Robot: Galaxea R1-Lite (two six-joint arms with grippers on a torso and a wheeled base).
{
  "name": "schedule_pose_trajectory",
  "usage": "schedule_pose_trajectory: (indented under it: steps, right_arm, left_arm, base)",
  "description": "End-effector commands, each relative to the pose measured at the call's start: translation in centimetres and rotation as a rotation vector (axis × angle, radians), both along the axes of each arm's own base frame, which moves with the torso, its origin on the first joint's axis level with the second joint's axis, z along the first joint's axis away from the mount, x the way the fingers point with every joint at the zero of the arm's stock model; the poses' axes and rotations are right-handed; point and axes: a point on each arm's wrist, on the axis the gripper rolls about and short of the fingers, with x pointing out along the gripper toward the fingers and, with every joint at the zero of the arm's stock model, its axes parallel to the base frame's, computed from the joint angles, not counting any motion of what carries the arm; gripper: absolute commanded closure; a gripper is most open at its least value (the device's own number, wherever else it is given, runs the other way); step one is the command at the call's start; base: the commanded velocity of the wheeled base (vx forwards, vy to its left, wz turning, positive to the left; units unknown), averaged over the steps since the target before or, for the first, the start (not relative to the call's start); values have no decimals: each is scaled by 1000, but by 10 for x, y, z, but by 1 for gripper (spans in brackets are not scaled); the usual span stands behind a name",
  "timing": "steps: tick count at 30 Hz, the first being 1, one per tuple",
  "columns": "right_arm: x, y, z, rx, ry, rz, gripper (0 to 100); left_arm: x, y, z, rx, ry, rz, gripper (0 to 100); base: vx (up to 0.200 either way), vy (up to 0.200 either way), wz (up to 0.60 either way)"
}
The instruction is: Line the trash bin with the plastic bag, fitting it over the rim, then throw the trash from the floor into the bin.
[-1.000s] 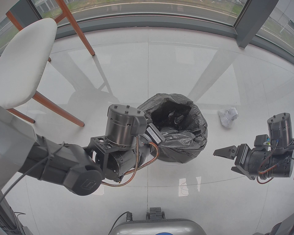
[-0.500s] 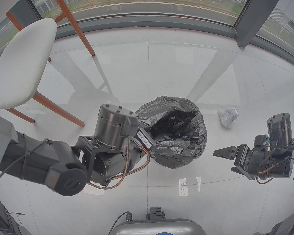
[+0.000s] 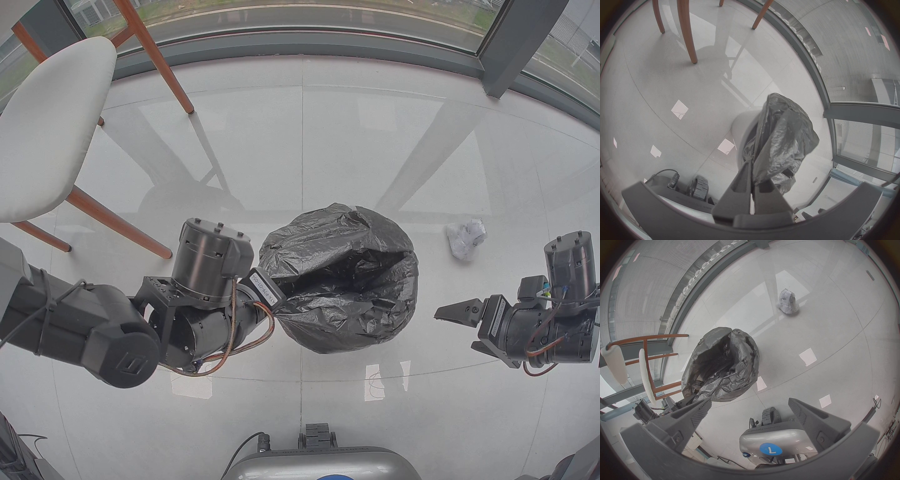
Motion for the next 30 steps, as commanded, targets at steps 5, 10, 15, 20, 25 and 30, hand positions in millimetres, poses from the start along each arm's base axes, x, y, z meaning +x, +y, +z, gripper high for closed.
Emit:
schedule_pose_trajectory:
  steps: [5, 10, 15, 20, 25, 30]
  right_arm:
    - [14, 0, -9, -153, -42, 86, 0]
    - [38, -8, -22, -352, -117, 183, 0]
    - [85, -4, -34, -436, -251, 197, 0]
    - [110, 7, -40, -463, -317, 217, 0]
    - [126, 18, -48, -468, -310, 227, 0]
    - [138, 24, -51, -467, -315, 227, 0]
  left_arm:
    - [7, 2, 5, -43, -54, 18, 100]
    - [8, 1, 9, -65, -84, 16, 100]
    - [9, 0, 9, -69, -86, 13, 100]
    - [9, -1, 10, -70, -87, 13, 100]
    - [9, -1, 10, -72, -89, 13, 100]
    - [10, 0, 11, -74, -90, 16, 100]
  base:
    - [0, 0, 0]
    - [0, 0, 0]
    - [0, 0, 0]
    - [0, 0, 0]
    - [0, 0, 0]
    - [0, 0, 0]
